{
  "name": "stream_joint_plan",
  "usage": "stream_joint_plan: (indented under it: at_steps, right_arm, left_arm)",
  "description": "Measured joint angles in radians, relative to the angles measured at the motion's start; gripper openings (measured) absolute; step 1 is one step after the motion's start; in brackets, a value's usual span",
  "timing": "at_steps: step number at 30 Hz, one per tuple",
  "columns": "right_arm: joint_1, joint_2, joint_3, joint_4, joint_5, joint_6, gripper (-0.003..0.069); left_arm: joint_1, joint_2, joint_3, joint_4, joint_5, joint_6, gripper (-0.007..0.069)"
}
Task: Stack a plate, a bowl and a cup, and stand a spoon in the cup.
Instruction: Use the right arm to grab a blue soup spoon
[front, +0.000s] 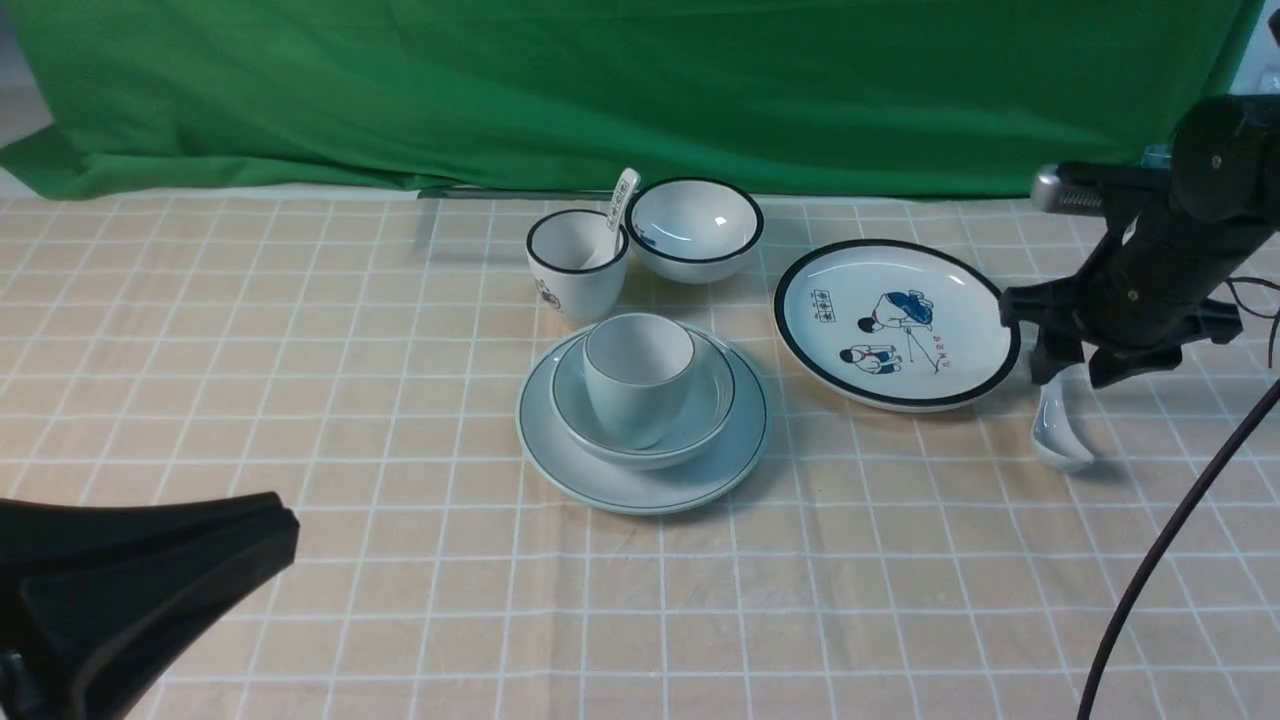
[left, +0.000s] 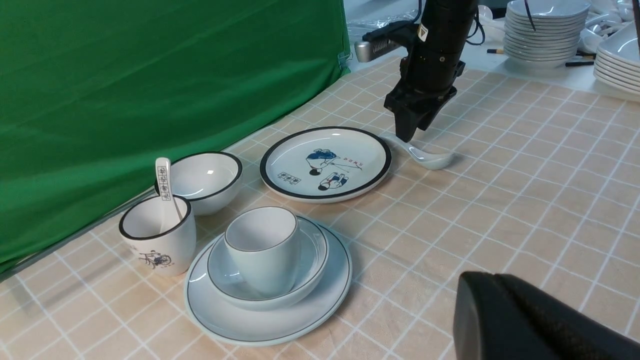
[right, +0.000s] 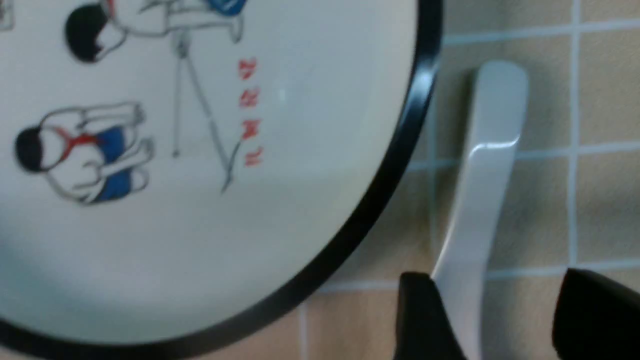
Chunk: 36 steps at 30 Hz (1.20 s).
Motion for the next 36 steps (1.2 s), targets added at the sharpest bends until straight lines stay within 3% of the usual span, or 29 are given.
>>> stream_joint_plan:
  at_steps: [13,23,36]
  right_arm:
    - [-0.044,0.065,-0.007,0.016,-0.098,-0.019,0.0392]
    - [-0.036,0.066,-0.063,0.04,-0.069,-0.035,0.0392]
    - [-0.026,0.135,-0.073,0.04,-0.052,-0.063,0.0302]
  left_arm:
    - [0.0,0.0,0.0,0.0,0.0,0.0,0.0001]
    - [0.0,0.0,0.0,0.0,0.0,-0.026,0.0001]
    - [0.0,0.0,0.0,0.0,0.0,-0.046,0.0001]
